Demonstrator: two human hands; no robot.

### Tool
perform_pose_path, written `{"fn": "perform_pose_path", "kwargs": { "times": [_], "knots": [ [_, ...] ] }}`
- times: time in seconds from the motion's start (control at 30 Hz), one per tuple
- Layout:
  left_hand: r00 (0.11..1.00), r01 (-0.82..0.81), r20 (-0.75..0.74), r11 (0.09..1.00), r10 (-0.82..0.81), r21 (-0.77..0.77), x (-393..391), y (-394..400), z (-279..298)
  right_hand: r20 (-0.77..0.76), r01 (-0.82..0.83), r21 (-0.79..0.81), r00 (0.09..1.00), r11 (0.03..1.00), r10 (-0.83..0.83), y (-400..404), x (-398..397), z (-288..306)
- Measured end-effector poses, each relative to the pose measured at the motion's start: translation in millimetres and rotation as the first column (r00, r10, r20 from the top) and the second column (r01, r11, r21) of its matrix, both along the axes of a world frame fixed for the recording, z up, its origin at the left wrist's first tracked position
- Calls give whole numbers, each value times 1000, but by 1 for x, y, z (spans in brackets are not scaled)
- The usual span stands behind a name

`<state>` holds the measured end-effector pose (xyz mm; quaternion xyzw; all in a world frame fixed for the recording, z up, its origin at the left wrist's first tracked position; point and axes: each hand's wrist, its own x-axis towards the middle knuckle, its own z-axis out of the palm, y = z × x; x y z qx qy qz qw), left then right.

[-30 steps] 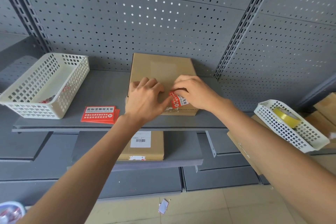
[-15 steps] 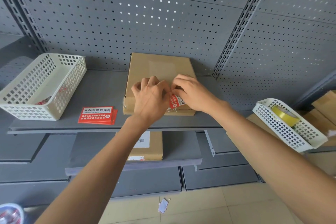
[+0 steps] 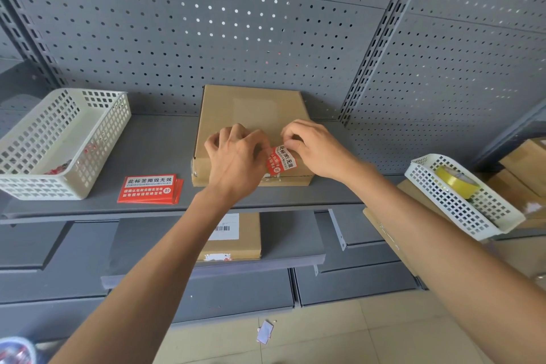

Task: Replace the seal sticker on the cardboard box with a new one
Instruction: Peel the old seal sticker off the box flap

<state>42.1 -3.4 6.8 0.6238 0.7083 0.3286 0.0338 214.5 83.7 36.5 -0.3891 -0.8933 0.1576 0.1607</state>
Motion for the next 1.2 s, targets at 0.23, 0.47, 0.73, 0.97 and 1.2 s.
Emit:
{"fn": "perform_pose_path", "kwargs": {
  "times": [0.23, 0.47, 0.73, 0.97, 1.2],
  "knots": [
    [1000, 7, -24, 1000, -6, 19, 0, 0, -3, 84, -10, -22, 996, 1000, 12, -1, -1, 3],
    [999, 23, -26, 999, -23, 27, -1, -1, -4, -115, 41, -139, 992, 989, -57, -9, 4, 3],
    [998, 57, -22, 998, -57, -3, -4, -2, -1, -102, 62, -152, 992, 986, -78, -9, 10, -1],
    [997, 70, -20, 997, -71, -25, -6, -3, 3, -104, 66, -179, 991, 982, -85, -13, 7, 3],
    [996, 87, -30, 995, -89, -51, -7, -3, 6, -145, 49, -183, 987, 982, -77, -12, 7, -5]
  ]
}}
